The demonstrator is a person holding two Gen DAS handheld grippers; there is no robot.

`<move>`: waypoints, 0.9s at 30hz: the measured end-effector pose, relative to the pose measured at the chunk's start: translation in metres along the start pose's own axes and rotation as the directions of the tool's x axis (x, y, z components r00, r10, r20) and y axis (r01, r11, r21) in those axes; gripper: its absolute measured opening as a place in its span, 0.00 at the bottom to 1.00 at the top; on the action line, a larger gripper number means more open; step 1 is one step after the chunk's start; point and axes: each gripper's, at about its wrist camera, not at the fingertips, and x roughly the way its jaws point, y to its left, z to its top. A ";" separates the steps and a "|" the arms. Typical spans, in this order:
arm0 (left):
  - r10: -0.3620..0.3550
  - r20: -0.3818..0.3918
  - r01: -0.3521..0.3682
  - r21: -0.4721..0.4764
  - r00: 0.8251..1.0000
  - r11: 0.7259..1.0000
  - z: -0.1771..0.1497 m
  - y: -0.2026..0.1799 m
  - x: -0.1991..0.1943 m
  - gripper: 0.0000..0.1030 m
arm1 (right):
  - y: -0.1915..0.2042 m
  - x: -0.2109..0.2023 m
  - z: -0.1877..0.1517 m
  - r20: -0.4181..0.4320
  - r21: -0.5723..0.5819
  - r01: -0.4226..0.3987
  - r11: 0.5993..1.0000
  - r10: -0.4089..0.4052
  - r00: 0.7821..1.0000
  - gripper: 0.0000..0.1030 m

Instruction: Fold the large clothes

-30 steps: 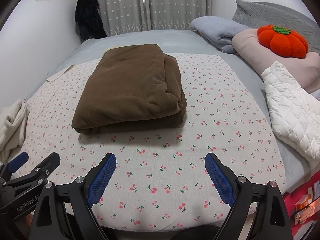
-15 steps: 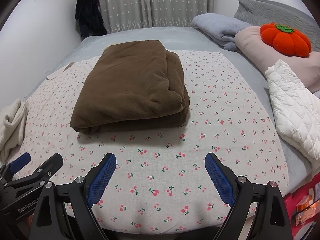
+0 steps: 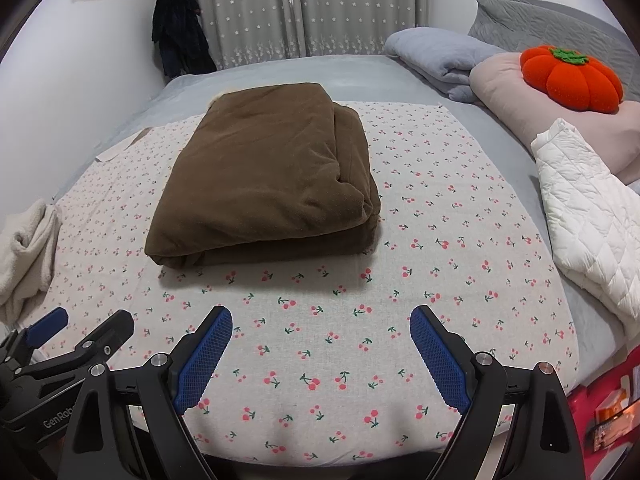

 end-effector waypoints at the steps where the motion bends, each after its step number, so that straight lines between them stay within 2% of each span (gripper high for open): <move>1: 0.000 0.000 0.000 0.000 1.000 1.000 0.000 0.000 0.000 0.99 | 0.000 0.000 0.000 0.000 0.001 0.000 1.000 0.000 1.000 0.90; 27: -0.005 -0.006 0.005 0.009 1.000 1.000 -0.001 -0.003 0.002 0.99 | 0.002 0.000 -0.001 -0.009 0.009 -0.012 1.000 0.012 1.000 0.90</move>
